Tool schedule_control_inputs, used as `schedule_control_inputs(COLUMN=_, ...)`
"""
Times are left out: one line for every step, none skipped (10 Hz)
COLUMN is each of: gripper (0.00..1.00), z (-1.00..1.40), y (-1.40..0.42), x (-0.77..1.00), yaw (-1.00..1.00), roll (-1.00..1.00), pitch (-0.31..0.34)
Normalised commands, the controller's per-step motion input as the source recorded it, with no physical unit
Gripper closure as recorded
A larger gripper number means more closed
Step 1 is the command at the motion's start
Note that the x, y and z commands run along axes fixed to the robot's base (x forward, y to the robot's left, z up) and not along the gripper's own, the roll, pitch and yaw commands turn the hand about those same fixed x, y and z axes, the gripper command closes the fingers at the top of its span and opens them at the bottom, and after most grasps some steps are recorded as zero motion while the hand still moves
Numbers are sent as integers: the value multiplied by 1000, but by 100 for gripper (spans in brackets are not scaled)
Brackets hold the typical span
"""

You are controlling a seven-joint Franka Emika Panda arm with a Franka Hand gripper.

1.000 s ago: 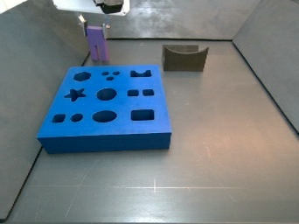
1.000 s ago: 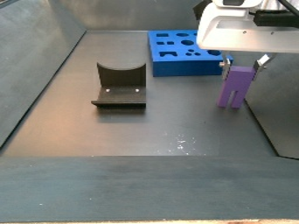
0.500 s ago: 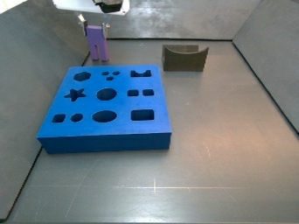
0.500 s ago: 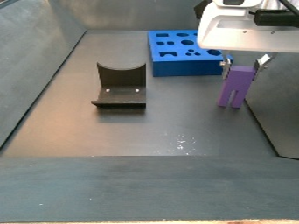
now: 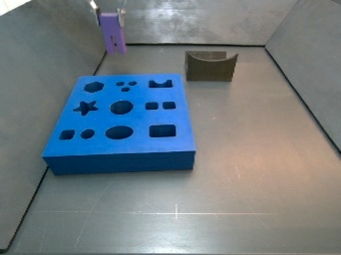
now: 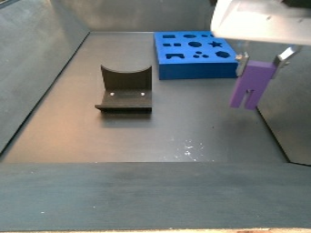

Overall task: Pick up the double-square object. Move to above the board. Insert the double-square object.
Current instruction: Move to above the board.

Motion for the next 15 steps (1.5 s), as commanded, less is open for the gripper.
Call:
schedule_control_inputs(gripper=100, z=1000, y=426, x=-178, yaw=20, roll=80, pitch=99)
schedule_control_inputs(gripper=100, z=1000, y=414, x=-180, yaw=13, roll=67, pitch=99)
schedule_control_inputs(gripper=100, z=1000, y=387, x=-190, yaw=-1, roll=34, pitch=91)
schedule_control_inputs(gripper=100, z=1000, y=376, x=-195, yaw=-9, roll=24, pitch=85)
schedule_control_inputs(gripper=100, z=1000, y=359, x=-203, yaw=-17, roll=4, pitch=74)
schedule_control_inputs(gripper=100, z=1000, y=341, x=-214, yaw=-30, roll=-13, pitch=61)
schedule_control_inputs(gripper=100, z=1000, y=327, x=-224, yaw=-38, roll=-30, pitch=57)
schedule_control_inputs(gripper=100, z=1000, y=313, x=-232, yaw=-43, roll=-43, pitch=53)
schedule_control_inputs(gripper=100, z=1000, y=298, x=-248, yaw=-44, roll=-44, pitch=54)
schedule_control_inputs(gripper=100, z=1000, y=283, x=-260, yaw=-41, roll=-36, pitch=54)
schedule_control_inputs(gripper=100, z=1000, y=265, x=-280, yaw=-38, roll=-25, pitch=57)
schedule_control_inputs(gripper=100, z=1000, y=253, x=-297, yaw=-41, roll=-24, pitch=57)
schedule_control_inputs(gripper=100, z=1000, y=238, x=-315, yaw=-44, roll=-31, pitch=52)
schedule_control_inputs(gripper=100, z=1000, y=226, x=-338, yaw=-45, roll=-33, pitch=52)
schedule_control_inputs(gripper=100, z=1000, y=211, x=-372, yaw=-44, roll=-30, pitch=51)
